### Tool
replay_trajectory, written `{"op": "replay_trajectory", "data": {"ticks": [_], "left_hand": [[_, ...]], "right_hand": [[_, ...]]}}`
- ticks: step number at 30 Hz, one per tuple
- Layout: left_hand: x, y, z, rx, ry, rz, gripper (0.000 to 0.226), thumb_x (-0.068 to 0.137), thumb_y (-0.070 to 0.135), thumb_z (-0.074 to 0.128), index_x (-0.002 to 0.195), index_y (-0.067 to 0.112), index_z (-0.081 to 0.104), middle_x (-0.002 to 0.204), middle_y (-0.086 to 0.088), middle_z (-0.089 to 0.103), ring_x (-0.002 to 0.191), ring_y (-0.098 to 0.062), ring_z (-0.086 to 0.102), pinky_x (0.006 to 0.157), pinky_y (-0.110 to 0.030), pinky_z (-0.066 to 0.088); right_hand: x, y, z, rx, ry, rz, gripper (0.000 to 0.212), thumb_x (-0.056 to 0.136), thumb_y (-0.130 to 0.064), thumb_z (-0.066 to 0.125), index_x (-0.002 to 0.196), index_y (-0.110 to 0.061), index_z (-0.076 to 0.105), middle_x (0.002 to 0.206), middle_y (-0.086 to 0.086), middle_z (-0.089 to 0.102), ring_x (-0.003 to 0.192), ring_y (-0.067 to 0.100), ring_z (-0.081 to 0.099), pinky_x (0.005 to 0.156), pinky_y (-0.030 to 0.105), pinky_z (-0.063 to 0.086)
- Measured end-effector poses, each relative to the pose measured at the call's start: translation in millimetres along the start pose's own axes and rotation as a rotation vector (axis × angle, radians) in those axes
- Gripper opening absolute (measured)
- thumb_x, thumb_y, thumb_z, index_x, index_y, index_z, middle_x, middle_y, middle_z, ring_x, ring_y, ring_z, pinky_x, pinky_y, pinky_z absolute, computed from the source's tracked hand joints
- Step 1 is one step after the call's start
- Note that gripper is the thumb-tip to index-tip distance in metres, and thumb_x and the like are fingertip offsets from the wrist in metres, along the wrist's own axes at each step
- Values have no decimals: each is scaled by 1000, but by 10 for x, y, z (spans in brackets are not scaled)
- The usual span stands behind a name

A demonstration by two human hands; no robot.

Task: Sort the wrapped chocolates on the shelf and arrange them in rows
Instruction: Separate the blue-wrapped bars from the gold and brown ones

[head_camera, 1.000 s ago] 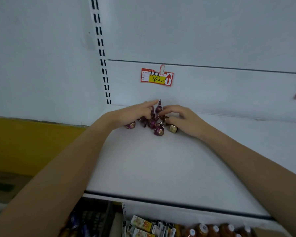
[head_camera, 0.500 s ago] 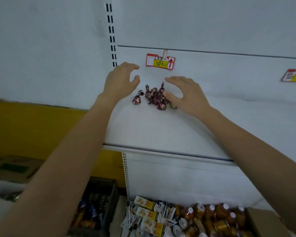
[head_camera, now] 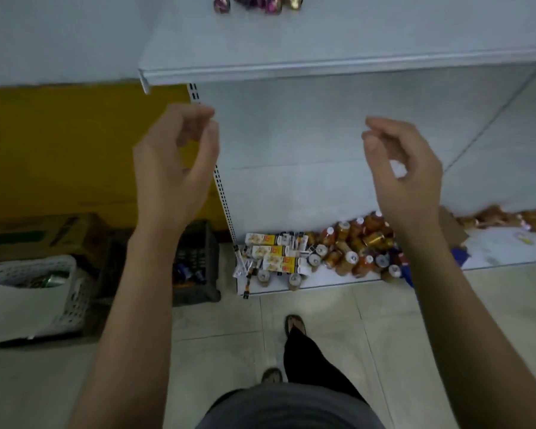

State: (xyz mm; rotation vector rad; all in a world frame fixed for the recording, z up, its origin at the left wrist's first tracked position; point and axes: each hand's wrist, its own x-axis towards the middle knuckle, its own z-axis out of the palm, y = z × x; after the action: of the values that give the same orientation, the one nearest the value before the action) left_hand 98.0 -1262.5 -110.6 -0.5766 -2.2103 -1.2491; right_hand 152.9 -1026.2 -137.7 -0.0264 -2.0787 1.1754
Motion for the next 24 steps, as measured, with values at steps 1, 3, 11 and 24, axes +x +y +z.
{"op": "replay_trajectory", "data": {"ticks": [1, 3, 11, 24], "left_hand": [[-181, -35, 39, -13, -35, -22, 20, 93, 20, 49, 106, 9, 60, 96, 1, 62, 88, -6, 58, 77, -18, 47], [-523, -126, 155, -27, -123, -77, 19, 93, 18, 50, 106, 9, 60, 94, 3, 61, 85, 3, 56, 76, -12, 46], [-1360, -516, 962, 121, -536, -254, 17, 92, 20, 52, 100, 8, 62, 94, -7, 67, 82, -13, 60, 70, -25, 47], [-1584, 958, 3265, 82, -960, 15, 21, 92, 25, 49, 104, 12, 58, 100, -4, 62, 83, -15, 52, 68, -28, 37]], "right_hand": [[-207, 61, -39, -14, 6, 67, 21, 91, -25, 51, 110, -20, 59, 97, -17, 58, 88, -6, 55, 79, 15, 46], [-580, 209, -119, -23, 18, 212, 20, 90, -23, 52, 109, -21, 60, 96, -17, 59, 87, -8, 55, 76, 12, 46], [-1794, 767, -606, -293, -10, 581, 24, 90, -29, 54, 110, -20, 62, 101, -4, 64, 82, 9, 58, 70, 22, 46], [-2792, 1427, -2557, -612, 165, 1000, 29, 89, -34, 54, 115, -23, 59, 105, -2, 63, 83, 11, 56, 73, 31, 47]]}}
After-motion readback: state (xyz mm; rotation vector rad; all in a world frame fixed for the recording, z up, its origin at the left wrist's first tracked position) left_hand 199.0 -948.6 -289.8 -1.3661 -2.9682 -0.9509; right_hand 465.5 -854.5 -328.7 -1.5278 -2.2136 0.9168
